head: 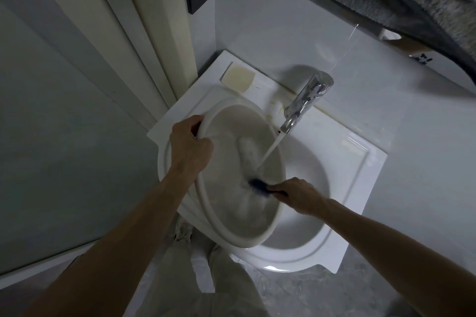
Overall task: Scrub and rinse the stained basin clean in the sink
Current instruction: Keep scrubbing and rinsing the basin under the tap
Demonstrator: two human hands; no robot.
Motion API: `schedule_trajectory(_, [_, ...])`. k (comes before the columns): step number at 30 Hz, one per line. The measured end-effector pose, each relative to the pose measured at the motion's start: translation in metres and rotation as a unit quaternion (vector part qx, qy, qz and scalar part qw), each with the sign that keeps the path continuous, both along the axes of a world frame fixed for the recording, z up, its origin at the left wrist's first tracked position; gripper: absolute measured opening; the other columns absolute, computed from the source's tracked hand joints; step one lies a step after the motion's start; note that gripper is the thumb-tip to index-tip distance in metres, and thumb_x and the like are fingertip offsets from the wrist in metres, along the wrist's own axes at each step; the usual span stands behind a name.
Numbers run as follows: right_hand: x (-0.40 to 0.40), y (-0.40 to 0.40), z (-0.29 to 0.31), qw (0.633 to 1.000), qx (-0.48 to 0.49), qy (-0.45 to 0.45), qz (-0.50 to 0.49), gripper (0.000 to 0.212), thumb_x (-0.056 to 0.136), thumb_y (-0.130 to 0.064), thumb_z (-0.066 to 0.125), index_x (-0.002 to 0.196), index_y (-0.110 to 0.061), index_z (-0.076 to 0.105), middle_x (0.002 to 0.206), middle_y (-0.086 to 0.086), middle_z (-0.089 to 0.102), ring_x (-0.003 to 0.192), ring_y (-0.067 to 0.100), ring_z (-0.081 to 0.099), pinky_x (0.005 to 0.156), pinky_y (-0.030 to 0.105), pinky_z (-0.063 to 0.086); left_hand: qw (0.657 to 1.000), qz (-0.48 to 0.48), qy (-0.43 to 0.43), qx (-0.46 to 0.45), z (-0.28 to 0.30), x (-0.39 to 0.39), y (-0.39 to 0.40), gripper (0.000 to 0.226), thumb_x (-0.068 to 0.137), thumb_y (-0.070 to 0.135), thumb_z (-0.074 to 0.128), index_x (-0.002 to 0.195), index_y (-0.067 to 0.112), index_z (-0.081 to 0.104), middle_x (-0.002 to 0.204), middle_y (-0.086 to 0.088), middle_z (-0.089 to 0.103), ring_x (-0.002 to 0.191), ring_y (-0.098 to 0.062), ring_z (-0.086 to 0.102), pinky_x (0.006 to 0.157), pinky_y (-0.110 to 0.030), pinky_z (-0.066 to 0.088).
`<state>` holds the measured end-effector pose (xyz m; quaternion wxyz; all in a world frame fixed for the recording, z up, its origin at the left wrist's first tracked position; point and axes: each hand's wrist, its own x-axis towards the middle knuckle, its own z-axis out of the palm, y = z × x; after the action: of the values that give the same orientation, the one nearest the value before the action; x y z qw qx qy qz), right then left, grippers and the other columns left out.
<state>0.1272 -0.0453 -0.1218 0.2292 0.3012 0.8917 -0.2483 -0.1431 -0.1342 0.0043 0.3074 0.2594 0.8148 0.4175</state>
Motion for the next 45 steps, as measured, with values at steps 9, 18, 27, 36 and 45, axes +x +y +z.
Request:
schedule_trajectory(9, [-0.003,0.013,-0.05,0.95,-0.156,0.064,-0.263,0.026,0.098,-0.038,0.055,0.119,-0.039,0.07,0.115,-0.016,0.069,0.105,0.01,0.062,0.095,0.029,0.048,0.999,-0.021,-0.027,-0.018,0.001,-0.011,0.009,0.04,0.065,-0.015,0.05,0.082,0.014,0.072,0.073,-0.004,0.067,0.065,-0.014,0.062,0.054,-0.022,0.05])
schedule_trajectory(18, [0.012,-0.02,-0.044,0.908,-0.211,0.109,-0.345,0.025,0.099,-0.035,0.056,0.118,-0.032,0.072,0.113,-0.015,0.071,0.106,0.007,0.065,0.097,0.028,0.05,0.995,-0.085,-0.05,-0.009,0.007,0.0,-0.002,0.044,0.076,-0.007,0.063,0.107,0.024,0.062,0.087,0.004,0.063,0.071,-0.006,0.057,0.061,-0.021,0.05])
schedule_trajectory(27, [-0.003,-0.071,-0.02,0.804,-0.264,0.131,-0.517,0.023,0.101,-0.033,0.052,0.115,-0.032,0.071,0.095,0.003,0.071,0.053,0.013,0.053,0.039,0.024,0.041,0.989,-0.036,-0.143,-0.007,-0.014,0.055,-0.083,0.106,0.076,-0.002,0.072,0.156,0.041,0.017,0.159,0.012,0.028,0.138,-0.014,0.039,0.102,-0.04,0.049])
schedule_trajectory(36, [-0.014,-0.108,-0.009,0.811,-0.23,0.146,-0.518,0.03,0.103,-0.031,0.049,0.127,-0.028,0.067,0.119,-0.004,0.069,0.099,0.014,0.064,0.067,0.01,0.044,0.999,-0.007,-0.036,0.003,-0.021,0.069,-0.067,0.111,0.066,0.03,0.072,0.155,0.042,0.006,0.164,0.018,0.006,0.152,-0.018,0.015,0.117,-0.053,0.033])
schedule_trajectory(45, [-0.019,-0.108,0.01,0.937,-0.133,0.093,-0.31,0.034,0.105,-0.036,0.042,0.133,-0.033,0.06,0.106,-0.005,0.072,0.075,0.006,0.063,0.069,0.014,0.047,0.995,-0.012,-0.082,0.049,-0.014,0.039,-0.077,0.103,0.071,-0.013,0.053,0.155,0.041,0.026,0.16,0.01,0.03,0.146,-0.018,0.033,0.111,-0.054,0.042])
